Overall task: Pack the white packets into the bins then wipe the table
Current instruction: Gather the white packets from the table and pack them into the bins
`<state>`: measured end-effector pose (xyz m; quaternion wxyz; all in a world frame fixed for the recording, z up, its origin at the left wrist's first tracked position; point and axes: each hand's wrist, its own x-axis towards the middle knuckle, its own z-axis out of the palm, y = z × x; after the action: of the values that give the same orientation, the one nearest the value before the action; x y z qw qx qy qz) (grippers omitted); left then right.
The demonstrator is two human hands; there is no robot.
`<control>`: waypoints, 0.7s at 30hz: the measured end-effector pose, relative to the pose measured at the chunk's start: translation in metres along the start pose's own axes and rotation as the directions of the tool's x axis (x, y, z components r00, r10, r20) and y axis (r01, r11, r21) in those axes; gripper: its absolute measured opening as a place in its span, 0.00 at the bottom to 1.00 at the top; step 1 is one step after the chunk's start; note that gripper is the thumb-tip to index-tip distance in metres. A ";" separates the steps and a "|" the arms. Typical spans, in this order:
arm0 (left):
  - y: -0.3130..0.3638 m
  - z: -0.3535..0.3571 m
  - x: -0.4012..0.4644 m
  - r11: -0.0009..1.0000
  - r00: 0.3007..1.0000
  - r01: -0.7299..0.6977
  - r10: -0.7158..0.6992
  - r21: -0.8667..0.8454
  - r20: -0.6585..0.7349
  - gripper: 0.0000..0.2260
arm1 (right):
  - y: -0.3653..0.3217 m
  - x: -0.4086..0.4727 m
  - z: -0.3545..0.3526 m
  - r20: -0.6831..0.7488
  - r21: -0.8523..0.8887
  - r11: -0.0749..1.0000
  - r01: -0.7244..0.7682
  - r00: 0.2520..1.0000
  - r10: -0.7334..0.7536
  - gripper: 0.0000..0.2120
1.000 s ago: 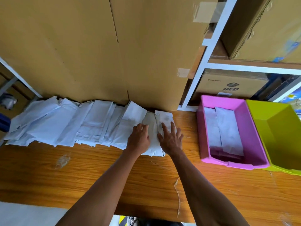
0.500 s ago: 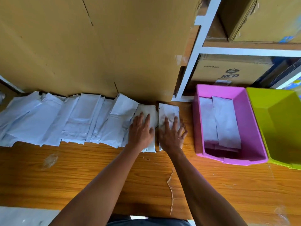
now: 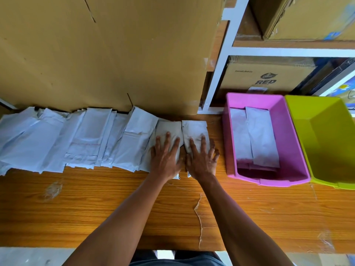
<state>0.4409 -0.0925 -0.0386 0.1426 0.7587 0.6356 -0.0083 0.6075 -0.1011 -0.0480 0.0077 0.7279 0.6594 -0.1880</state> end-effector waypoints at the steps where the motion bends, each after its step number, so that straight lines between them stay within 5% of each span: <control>1: 0.001 0.002 0.000 1.000 1.000 -0.002 0.002 0.005 -0.005 0.40 | 0.000 0.000 0.002 -0.016 0.002 1.000 0.010 1.000 -0.010 0.35; 14: -0.005 0.024 0.000 0.997 0.990 -0.050 0.059 0.066 -0.128 0.35 | 0.005 0.000 0.021 -0.147 0.003 0.999 0.041 0.988 -0.040 0.31; 21: -0.003 0.017 0.003 0.995 0.997 -0.047 0.051 0.086 -0.051 0.36 | 0.000 -0.001 0.013 -0.107 0.007 1.000 0.022 0.994 -0.021 0.31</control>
<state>0.4415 -0.0930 -0.0557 0.0935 0.7794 0.6194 -0.0118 0.6036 -0.1056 -0.0598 -0.0327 0.7297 0.6660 -0.1513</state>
